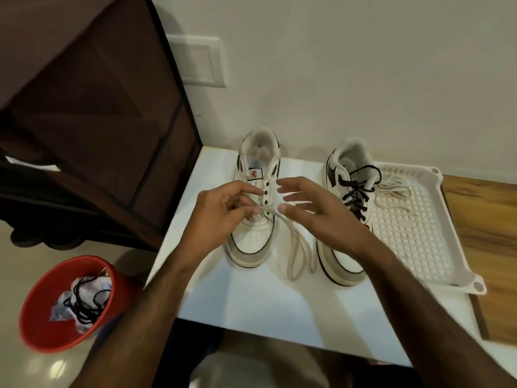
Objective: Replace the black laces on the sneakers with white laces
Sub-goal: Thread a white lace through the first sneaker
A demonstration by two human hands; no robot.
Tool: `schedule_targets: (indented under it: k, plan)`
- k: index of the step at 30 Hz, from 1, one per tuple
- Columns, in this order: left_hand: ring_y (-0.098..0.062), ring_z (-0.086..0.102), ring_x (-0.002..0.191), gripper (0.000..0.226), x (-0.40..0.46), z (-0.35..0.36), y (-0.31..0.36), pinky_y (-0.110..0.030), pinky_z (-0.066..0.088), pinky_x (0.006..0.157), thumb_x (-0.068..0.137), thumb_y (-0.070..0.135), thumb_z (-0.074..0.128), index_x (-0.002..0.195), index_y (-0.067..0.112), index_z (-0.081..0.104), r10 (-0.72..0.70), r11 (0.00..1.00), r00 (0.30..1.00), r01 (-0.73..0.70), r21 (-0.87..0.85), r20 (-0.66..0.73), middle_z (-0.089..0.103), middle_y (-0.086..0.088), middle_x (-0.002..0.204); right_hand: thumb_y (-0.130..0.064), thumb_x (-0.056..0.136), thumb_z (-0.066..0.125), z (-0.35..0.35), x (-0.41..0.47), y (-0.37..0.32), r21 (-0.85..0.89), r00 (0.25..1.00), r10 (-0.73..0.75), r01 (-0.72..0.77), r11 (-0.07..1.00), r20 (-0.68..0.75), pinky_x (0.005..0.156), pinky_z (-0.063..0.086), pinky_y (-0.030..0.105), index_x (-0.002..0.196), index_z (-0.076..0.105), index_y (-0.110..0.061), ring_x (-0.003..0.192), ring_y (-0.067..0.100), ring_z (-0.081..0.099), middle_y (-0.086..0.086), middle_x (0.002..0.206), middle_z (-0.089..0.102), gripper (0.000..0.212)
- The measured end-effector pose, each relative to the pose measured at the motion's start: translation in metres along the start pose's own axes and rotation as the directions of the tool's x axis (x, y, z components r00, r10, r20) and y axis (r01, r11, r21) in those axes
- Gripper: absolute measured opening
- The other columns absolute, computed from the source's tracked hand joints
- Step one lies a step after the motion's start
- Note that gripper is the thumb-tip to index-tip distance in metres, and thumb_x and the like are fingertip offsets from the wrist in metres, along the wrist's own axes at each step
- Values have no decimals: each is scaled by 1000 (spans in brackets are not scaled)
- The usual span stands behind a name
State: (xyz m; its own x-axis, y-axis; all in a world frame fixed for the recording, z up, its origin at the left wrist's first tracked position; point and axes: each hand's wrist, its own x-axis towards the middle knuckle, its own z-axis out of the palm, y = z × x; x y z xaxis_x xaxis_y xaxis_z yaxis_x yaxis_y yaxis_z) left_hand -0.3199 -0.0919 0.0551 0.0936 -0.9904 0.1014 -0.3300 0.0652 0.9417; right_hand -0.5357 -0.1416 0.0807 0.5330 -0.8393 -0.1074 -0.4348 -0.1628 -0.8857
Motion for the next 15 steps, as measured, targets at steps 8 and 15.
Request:
schedule_targets:
  k: [8,15]
  plan:
    - [-12,67,70,16,0,-4,-1,-21,51,68,93,11,73,103,23,70,113,979,993,-104,176,-43,69,7,77,-14,104,54,32,9,3,-11,993,8,-6,1000,116,64,52,27,111,74,-16,56,11,61,-3,70,70,21]
    - [-20,59,100,59,19,-22,-35,-38,47,76,93,0,62,137,38,56,123,559,950,-306,770,288,47,5,118,-24,98,65,29,8,10,-190,995,89,-78,979,46,58,40,9,93,74,-19,59,-7,57,-11,65,63,11]
